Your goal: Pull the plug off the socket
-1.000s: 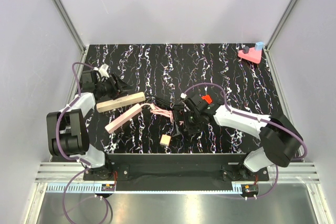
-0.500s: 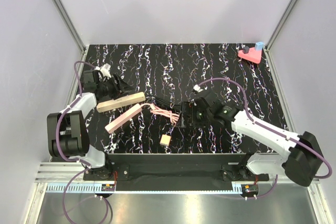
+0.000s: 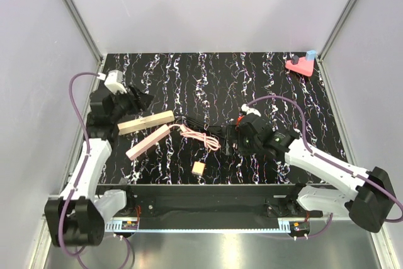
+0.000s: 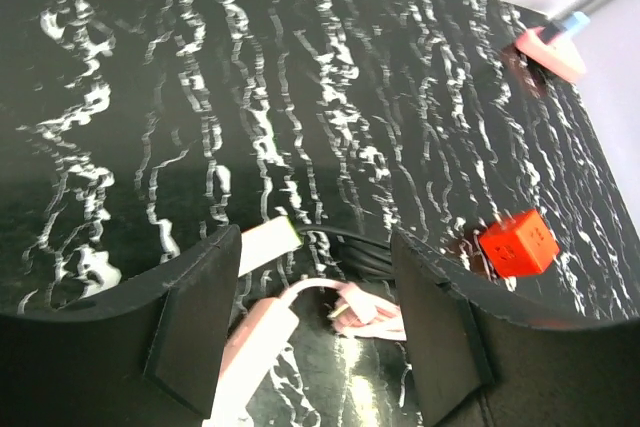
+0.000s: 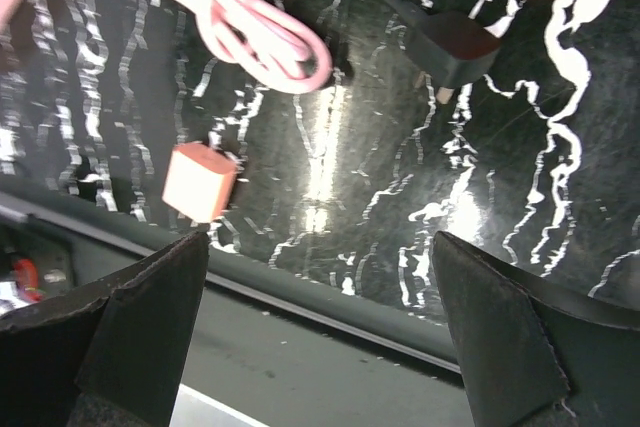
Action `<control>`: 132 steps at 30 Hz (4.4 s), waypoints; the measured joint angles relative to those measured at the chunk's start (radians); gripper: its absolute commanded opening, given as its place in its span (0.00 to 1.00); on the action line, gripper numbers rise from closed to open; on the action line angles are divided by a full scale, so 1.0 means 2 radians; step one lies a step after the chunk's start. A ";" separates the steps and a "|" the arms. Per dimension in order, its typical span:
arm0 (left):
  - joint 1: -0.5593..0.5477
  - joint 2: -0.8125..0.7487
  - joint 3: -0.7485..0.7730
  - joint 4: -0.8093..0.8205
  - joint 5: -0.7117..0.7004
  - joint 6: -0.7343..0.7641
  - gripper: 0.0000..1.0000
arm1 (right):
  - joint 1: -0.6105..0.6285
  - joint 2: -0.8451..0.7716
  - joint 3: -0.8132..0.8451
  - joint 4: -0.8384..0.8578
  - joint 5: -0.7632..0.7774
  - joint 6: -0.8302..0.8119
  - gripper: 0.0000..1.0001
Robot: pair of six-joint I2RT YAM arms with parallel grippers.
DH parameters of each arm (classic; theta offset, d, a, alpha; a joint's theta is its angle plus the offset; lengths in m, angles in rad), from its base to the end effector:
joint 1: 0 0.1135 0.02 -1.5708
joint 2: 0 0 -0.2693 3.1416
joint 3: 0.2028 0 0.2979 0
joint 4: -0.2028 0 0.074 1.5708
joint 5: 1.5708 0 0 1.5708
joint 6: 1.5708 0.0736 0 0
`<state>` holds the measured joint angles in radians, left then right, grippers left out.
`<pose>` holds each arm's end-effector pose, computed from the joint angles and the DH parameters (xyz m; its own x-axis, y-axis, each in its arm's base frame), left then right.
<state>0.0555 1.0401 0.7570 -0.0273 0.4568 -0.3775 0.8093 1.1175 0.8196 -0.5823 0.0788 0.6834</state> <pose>0.3153 -0.0150 0.2791 -0.4197 -0.3546 -0.8355 0.2311 0.8484 -0.4762 0.2060 0.2077 0.2137 -0.8462 0.0246 -0.5323 -0.1968 0.9138 0.3552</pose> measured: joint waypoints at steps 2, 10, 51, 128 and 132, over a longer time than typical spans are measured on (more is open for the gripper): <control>-0.023 -0.019 -0.014 0.001 -0.019 -0.005 0.66 | 0.000 0.009 0.000 -0.003 0.001 -0.013 1.00; -0.095 -0.109 -0.128 -0.072 -0.135 -0.108 0.64 | 0.000 -0.018 -0.014 -0.026 -0.015 -0.044 1.00; -0.097 0.277 0.030 -0.062 -0.216 -0.115 0.66 | 0.000 -0.078 -0.021 -0.064 -0.016 -0.010 1.00; -0.243 0.302 0.046 0.159 -0.045 -0.105 0.68 | -0.179 0.331 0.300 0.014 0.020 -0.174 1.00; -0.258 0.268 0.047 0.195 -0.038 -0.093 0.70 | -0.237 0.260 0.290 0.013 0.007 -0.148 1.00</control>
<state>-0.4614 1.5764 0.8516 0.3618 0.3813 -0.5636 0.3355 1.6375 1.3987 -0.5571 0.0929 0.3882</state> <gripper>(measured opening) 0.688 0.993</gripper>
